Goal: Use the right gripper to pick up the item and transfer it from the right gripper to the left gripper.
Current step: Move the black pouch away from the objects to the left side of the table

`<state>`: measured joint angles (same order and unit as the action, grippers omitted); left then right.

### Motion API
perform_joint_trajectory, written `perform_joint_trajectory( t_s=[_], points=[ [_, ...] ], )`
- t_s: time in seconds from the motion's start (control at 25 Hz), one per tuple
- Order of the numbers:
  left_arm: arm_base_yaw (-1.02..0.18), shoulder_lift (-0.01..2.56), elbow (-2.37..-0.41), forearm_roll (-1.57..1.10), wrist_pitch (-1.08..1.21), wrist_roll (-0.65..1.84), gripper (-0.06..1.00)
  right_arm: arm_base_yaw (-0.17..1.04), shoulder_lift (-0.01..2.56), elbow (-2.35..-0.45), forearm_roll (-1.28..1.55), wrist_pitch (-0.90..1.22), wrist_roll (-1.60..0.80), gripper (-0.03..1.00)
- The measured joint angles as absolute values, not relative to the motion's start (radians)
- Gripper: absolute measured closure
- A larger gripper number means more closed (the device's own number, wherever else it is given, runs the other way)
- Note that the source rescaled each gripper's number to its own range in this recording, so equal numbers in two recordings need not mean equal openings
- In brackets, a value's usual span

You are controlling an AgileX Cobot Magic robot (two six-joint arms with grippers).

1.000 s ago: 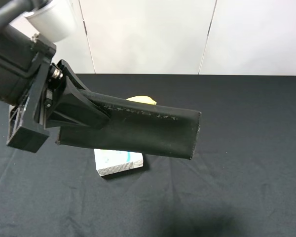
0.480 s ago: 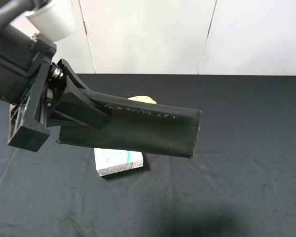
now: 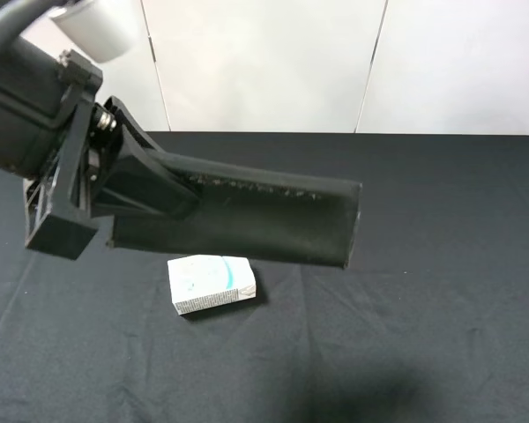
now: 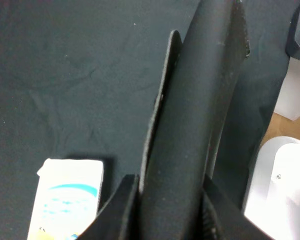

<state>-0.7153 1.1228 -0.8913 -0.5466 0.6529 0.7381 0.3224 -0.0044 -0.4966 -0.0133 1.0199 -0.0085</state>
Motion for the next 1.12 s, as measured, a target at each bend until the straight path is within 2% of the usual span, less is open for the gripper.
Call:
perform_joint_trajectory(
  t_s=[0.24,0.44,0.84,1.12],
  points=[
    [-0.715,1.123,-0.891,-0.533,0.484,0.660,0.94,0.294,-0.005,-0.497,-0.007,1.020,-0.008,-0.03],
    [-0.701,1.123,-0.891,-0.382,0.324,0.517,0.94,0.290,-0.006,-0.497,-0.005,1.020,-0.008,-0.03],
    [-0.482,1.132,-0.891,0.073,0.296,0.037,0.94,0.287,-0.006,-0.497,-0.005,1.020,-0.008,-0.03],
    [-0.380,1.288,-0.891,0.230,0.289,-0.083,0.94,0.287,-0.006,-0.497,0.000,1.020,-0.008,-0.03]
  ],
)
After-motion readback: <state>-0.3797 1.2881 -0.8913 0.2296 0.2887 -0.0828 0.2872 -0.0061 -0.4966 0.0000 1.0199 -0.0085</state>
